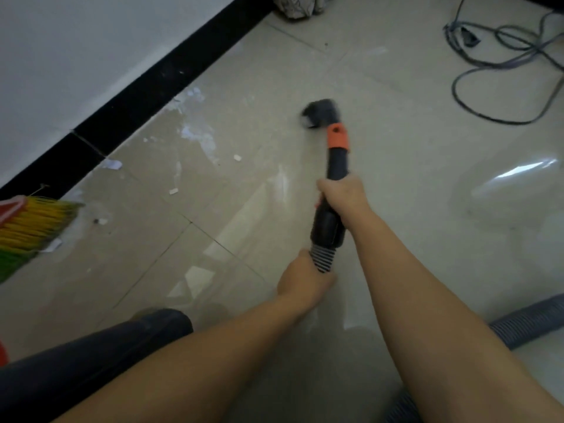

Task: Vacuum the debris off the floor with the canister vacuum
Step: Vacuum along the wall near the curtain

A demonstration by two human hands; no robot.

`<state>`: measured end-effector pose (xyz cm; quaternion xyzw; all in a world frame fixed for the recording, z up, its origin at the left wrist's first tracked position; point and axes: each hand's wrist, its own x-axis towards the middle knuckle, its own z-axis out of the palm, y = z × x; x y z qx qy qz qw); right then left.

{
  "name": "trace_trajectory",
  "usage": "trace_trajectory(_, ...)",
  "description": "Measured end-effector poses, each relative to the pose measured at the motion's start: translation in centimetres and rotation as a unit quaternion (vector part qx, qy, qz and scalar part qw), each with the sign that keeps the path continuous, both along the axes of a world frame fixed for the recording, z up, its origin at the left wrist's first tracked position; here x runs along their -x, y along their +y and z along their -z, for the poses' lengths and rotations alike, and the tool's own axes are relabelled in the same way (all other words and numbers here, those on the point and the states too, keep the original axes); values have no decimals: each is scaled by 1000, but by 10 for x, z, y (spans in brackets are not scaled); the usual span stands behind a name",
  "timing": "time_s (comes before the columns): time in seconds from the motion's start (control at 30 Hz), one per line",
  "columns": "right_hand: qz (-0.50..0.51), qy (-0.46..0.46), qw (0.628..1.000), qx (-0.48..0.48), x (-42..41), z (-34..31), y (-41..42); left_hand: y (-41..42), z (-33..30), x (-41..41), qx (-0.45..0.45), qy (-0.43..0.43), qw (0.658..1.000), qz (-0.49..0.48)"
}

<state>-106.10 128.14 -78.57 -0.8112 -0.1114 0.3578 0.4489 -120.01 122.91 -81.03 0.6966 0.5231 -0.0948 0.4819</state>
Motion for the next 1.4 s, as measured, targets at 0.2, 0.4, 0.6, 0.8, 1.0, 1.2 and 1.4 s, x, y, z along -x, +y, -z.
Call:
trace_trajectory(0.2, -235, 2, 971, 51, 31, -16, -1, -31, 7, 5, 29, -66, 997, -40)
trace_trajectory(0.4, 136, -18, 990, 22, -31, -6, -45, -10, -2, -23, 30, -39, 994, 95)
trace_trajectory(0.6, -136, -16, 988, 66, -10, -21, -41, -48, 7, -23, 49, -58, 996, 50)
trace_trajectory(0.8, -14, -73, 994, 82, -41, -13, -54, -38, 8, -49, 50, -66, 990, 114)
trace_trajectory(1.0, 288, 13, 957, -3, -65, -10, -80, -9, -3, -62, 22, -31, 982, 186)
trace_trajectory(1.2, -35, -20, 997, 73, -41, -11, -64, -60, -1, -46, 26, -38, 993, 105)
trace_trajectory(1.4, 247, -5, 968, 39, -69, -7, -104, -39, -13, -58, -21, -40, 976, 211)
